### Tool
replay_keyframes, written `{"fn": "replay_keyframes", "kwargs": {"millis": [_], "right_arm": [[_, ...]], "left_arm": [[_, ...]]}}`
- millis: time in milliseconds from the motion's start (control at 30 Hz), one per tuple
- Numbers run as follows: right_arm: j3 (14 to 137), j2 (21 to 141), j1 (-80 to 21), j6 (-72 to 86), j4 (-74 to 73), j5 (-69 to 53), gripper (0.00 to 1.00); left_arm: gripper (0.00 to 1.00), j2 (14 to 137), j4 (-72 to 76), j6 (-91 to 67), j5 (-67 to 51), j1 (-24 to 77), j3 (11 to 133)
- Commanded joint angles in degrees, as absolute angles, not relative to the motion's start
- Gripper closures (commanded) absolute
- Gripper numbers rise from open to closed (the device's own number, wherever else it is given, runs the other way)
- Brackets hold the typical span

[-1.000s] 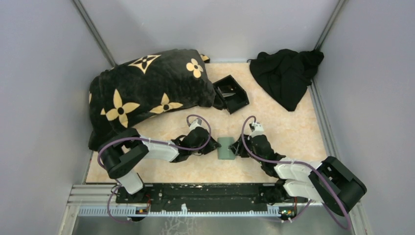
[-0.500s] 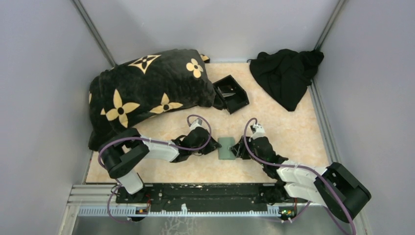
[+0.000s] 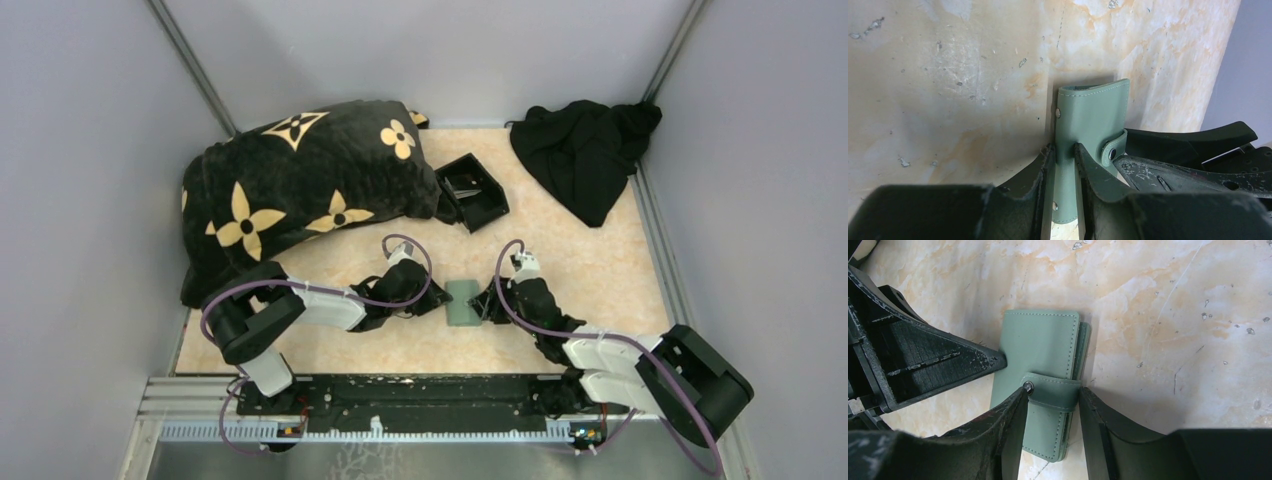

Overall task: Put the credit cards into the card holder
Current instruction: Close the card holder at the center of the board.

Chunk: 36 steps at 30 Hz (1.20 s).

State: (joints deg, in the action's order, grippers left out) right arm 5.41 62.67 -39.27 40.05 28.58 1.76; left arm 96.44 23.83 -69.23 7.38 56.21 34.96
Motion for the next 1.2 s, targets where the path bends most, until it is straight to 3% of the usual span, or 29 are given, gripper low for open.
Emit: {"fn": "replay_keyframes", "kwargs": {"millis": [0,1167], "right_arm": [[5.34,64.70,-39.99,38.90,23.64,2.38,0.57],[7.91,71.90,-42.10,38.27,24.51,2.50,0.57]], "left_arm": [[0.73,99.14,17.58,-67.94,6.34,56.51,33.57],[0.75,99.24,17.11,-67.76,6.32,56.51,34.18]]}}
